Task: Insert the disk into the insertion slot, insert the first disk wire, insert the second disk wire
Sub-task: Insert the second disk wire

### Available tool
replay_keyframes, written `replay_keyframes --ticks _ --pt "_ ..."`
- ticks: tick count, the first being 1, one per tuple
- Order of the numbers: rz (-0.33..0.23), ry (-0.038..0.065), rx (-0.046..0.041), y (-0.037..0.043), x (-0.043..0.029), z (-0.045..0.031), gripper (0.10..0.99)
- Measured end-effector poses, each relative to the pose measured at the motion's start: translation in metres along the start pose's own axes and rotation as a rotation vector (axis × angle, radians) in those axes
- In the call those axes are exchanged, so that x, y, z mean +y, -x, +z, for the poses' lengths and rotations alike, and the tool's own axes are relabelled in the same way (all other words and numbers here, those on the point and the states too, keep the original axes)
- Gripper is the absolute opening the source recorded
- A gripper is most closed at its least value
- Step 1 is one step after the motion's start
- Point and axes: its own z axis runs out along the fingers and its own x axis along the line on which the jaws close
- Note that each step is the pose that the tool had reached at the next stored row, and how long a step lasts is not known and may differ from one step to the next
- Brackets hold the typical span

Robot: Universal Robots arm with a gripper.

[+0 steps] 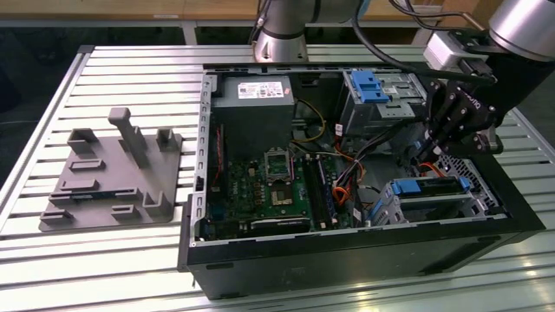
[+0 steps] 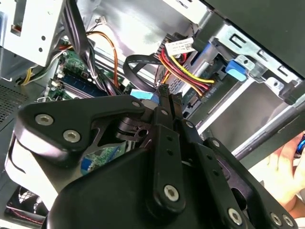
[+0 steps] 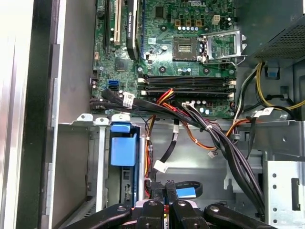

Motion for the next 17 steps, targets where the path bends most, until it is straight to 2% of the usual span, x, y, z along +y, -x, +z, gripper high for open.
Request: replay_keyframes --ticks 6,12,17 --pt "0.004 0.000 -0.0044 -0.0085 -0.0002 -0.0001 0.145" --pt "0.056 0.000 -0.0119 -0.0088 -0.0002 -0.0001 0.145" --pt "0.061 0.001 -0.0125 -0.0089 -0.0004 -0.0001 0.145"
